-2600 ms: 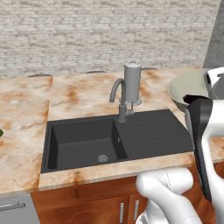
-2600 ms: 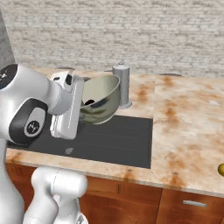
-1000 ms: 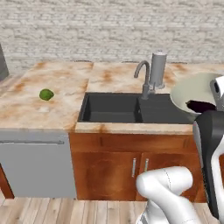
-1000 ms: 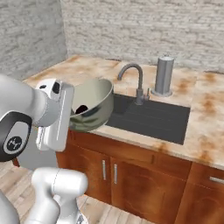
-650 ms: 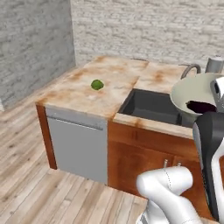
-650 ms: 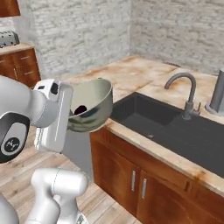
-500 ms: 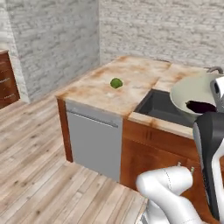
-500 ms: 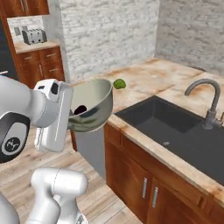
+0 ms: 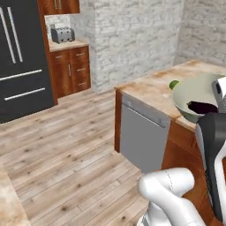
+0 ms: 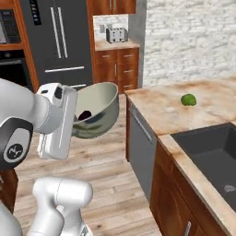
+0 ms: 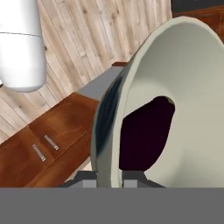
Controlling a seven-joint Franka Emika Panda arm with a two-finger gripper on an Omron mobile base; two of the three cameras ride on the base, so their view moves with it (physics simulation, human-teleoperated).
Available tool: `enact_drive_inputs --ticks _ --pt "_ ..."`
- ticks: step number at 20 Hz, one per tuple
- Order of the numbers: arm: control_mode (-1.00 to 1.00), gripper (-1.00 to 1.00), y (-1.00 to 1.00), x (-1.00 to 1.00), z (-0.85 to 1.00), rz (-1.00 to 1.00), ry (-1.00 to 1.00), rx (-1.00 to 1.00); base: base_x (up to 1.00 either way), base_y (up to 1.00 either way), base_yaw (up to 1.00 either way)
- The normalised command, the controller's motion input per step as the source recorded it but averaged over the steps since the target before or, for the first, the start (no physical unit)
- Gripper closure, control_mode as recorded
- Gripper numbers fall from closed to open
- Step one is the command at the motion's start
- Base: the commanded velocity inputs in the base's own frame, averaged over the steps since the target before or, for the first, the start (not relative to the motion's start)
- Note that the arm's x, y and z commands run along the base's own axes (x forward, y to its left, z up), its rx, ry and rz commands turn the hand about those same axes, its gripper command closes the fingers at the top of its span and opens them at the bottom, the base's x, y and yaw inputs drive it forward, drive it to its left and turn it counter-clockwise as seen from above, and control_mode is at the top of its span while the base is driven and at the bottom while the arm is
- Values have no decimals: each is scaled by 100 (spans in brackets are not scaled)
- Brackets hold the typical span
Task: Pick the eggplant from the sink and place it in the bowl. Then pick the bowl and place it in the microwave. Then close the microwave door and press the start button.
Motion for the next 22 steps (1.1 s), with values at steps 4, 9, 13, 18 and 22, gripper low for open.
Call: enact_drive_inputs --ticks 4,9,13,18,22 --pt "100 100 0 0 0 0 0 0 6 0 66" --pt "100 100 0 0 0 0 0 0 65 -13 54" --pt "100 100 0 0 0 0 0 0 100 -8 43" --pt "100 100 0 0 0 0 0 0 100 -6 31" --pt "100 100 0 0 0 0 0 0 100 -13 15"
